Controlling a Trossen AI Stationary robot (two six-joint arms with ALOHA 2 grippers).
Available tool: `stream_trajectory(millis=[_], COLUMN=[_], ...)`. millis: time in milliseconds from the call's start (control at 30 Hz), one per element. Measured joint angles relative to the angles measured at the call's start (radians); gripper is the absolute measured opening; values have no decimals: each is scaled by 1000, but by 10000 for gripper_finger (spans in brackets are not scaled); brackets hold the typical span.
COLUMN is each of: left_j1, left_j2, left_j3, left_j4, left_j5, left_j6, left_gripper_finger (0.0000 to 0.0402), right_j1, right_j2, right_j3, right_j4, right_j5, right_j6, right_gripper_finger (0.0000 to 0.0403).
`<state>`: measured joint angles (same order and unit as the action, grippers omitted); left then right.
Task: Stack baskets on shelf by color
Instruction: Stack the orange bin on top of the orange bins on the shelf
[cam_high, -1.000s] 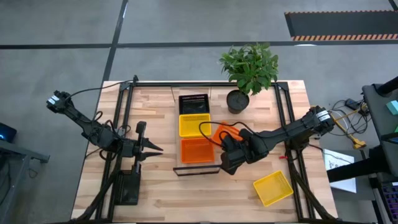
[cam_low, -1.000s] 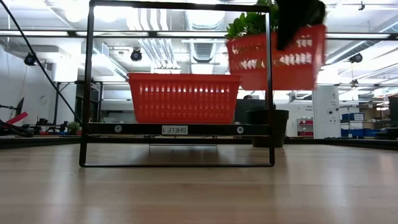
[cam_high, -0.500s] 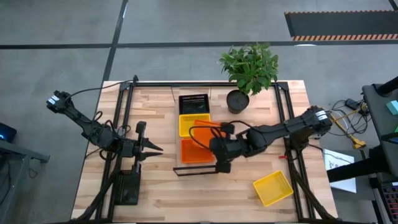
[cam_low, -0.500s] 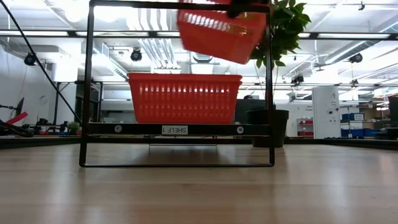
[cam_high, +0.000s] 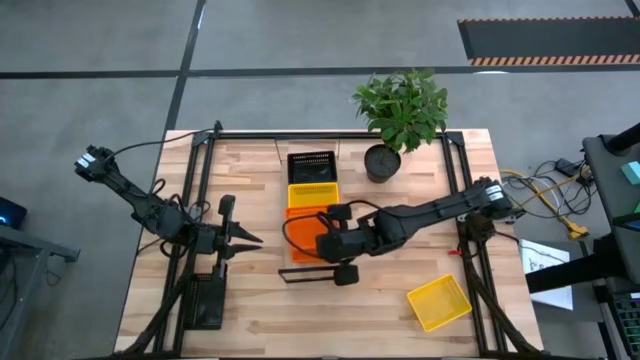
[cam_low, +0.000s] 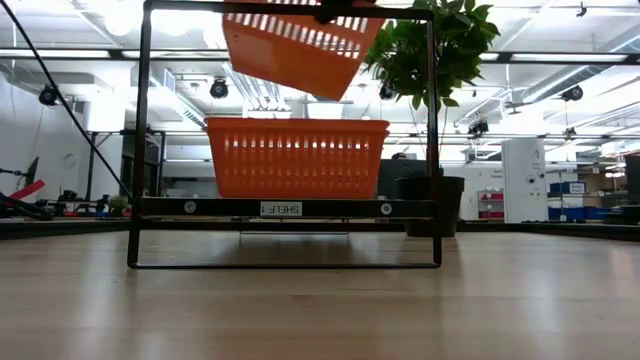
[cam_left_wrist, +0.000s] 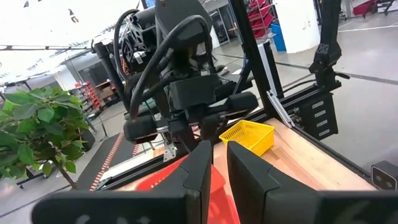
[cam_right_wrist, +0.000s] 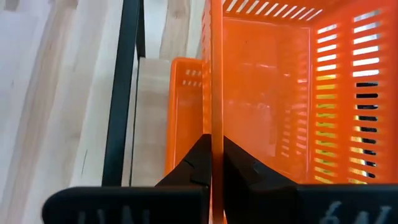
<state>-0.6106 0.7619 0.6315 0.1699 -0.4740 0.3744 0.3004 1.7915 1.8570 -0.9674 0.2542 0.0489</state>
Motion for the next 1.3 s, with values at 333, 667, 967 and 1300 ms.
stream_trajectory(millis=[333, 667, 967, 1300], left_j1=[0, 0, 0, 0], left_j2=[2, 2, 2, 2], left_j3=[0, 0, 0, 0], left_j4=[0, 0, -1, 0], left_j5=[0, -3, -4, -3], left_j6=[0, 0, 0, 0], left_gripper_finger=[37, 37, 37, 37], right_j1=[-5, -6, -6, -6], right_j2=[121, 188, 190, 193], right_j3=[145, 197, 196, 195], right_j4=[-135, -208, -202, -194], right_j5=[-1, -54, -75, -74], right_j6=[78, 110, 138, 144], right_gripper_finger=[8, 8, 8, 9])
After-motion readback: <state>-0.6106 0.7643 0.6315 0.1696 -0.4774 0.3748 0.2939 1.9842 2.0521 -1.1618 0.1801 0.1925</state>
